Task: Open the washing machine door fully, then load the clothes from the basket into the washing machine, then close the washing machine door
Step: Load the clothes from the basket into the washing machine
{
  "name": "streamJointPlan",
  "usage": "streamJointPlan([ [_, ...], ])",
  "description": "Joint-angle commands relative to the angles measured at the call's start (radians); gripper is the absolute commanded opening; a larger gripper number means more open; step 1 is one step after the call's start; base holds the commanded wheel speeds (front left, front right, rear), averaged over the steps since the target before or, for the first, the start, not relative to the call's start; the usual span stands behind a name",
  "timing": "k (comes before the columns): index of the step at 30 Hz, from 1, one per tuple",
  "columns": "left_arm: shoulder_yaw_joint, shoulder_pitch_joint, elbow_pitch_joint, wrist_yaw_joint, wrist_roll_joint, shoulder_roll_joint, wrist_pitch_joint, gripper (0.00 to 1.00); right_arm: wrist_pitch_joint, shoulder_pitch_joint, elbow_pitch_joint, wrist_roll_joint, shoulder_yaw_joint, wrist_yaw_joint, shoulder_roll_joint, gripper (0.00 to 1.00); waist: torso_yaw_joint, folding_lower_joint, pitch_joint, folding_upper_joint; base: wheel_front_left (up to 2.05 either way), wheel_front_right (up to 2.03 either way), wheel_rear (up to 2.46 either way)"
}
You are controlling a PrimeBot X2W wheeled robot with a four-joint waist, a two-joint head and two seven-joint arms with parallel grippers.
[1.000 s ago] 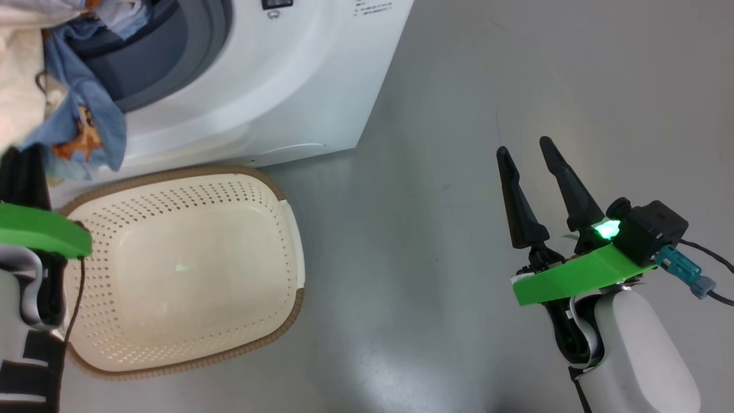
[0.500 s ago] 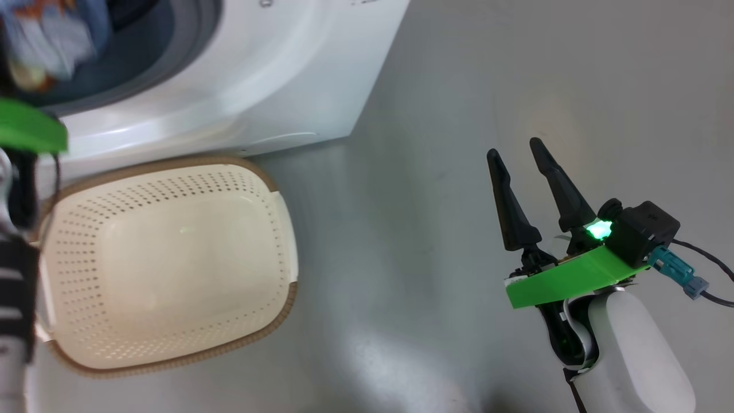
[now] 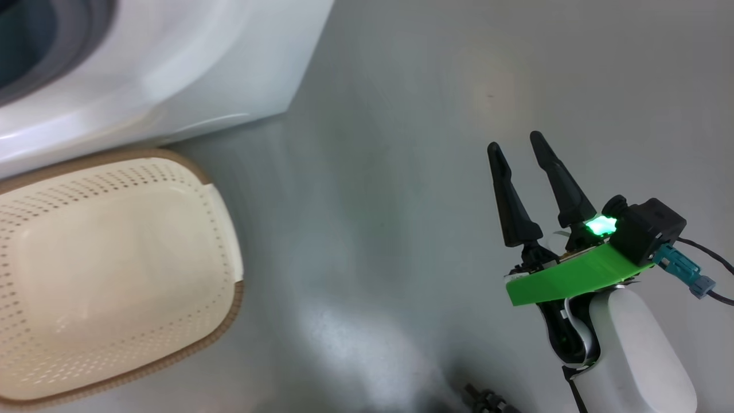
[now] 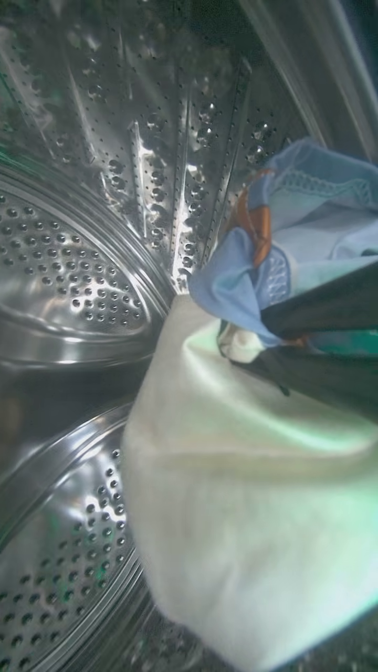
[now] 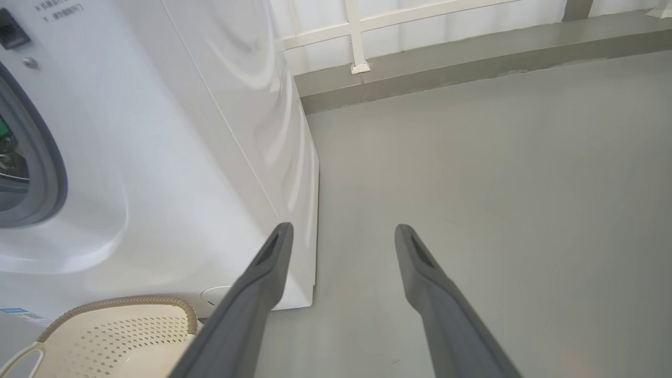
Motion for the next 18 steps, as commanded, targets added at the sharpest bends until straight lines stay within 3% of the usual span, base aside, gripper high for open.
streamJointPlan([
  [1, -0.003, -0.032, 0.018, -0.002, -0.005, 0.055, 0.020, 0.30, -0.005, 0.006, -0.026, 0.007, 0.026, 0.003, 0.005, 1.00, -0.024, 0.0000, 0.016, -0.0001, 0.00, 0.00, 0.00],
  [2, -0.015, -0.046, 0.039, -0.002, -0.004, 0.056, 0.027, 0.81, -0.005, 0.006, -0.026, 0.006, 0.027, 0.003, 0.005, 1.00, -0.025, 0.0000, 0.013, -0.0001, 0.00, 0.00, 0.00],
  [3, -0.024, -0.057, 0.059, -0.002, -0.011, 0.052, 0.038, 1.00, -0.005, 0.006, -0.025, 0.005, 0.028, 0.003, 0.005, 1.00, -0.025, 0.0000, 0.010, -0.0001, 0.00, 0.00, 0.00],
  [18, -0.123, -0.026, 0.168, -0.002, -0.045, 0.028, -0.069, 1.00, -0.005, -0.001, -0.012, -0.015, 0.013, 0.003, 0.005, 1.00, 0.037, 0.0000, -0.066, -0.0001, 0.00, 0.00, 0.00],
])
